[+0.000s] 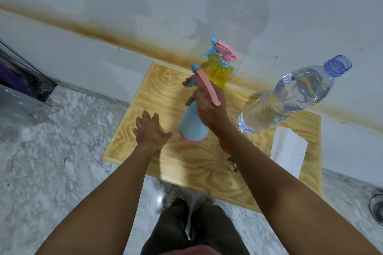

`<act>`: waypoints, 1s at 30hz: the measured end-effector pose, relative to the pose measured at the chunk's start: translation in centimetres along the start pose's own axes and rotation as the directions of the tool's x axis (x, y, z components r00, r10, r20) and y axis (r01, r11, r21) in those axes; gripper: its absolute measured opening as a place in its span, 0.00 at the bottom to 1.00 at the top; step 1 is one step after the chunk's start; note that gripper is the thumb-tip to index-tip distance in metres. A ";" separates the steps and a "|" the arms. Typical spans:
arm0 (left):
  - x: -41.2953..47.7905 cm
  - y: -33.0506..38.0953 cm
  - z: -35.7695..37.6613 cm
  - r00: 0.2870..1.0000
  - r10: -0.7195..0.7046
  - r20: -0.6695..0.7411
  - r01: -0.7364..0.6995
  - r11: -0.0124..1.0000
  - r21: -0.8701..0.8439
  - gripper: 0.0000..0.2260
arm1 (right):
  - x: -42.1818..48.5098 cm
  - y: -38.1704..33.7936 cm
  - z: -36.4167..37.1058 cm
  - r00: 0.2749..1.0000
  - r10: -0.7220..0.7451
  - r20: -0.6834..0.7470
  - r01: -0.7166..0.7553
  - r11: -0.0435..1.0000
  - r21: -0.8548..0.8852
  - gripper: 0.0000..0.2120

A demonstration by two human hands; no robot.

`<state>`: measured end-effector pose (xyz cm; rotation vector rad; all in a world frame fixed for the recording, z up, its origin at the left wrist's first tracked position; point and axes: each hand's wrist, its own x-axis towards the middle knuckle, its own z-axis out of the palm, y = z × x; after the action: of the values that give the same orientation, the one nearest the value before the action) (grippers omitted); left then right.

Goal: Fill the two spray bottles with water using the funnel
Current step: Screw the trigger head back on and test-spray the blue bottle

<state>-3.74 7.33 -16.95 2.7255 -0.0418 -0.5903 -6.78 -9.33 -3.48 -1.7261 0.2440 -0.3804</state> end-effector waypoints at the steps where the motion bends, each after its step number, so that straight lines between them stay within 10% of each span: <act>1: 0.0 0.0 0.0 1.000 -0.001 0.003 0.001 1.000 -0.003 0.44 | 0.3 0.2 0.0 0.998 0.049 0.035 -0.049 0.999 -0.004 0.13; 7: 0.0 -0.1 0.0 1.000 -0.008 0.017 0.008 1.000 -0.012 0.43 | 2.9 1.3 0.1 0.783 0.564 0.261 -0.457 0.807 -0.374 0.15; 11: 0.0 0.1 0.0 1.000 -0.005 0.015 0.005 1.000 0.001 0.42 | 3.2 1.1 0.7 0.664 0.678 0.316 -0.451 0.700 -0.554 0.18; 30: 0.0 0.1 -0.1 1.000 -0.009 0.010 0.008 1.000 0.018 0.42 | 3.6 1.9 1.9 0.664 0.677 0.316 -0.331 0.646 -0.688 0.19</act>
<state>-3.68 7.29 -16.87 2.7413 -0.0383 -0.6095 -2.66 -9.26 -5.26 -2.1698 0.4631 0.7339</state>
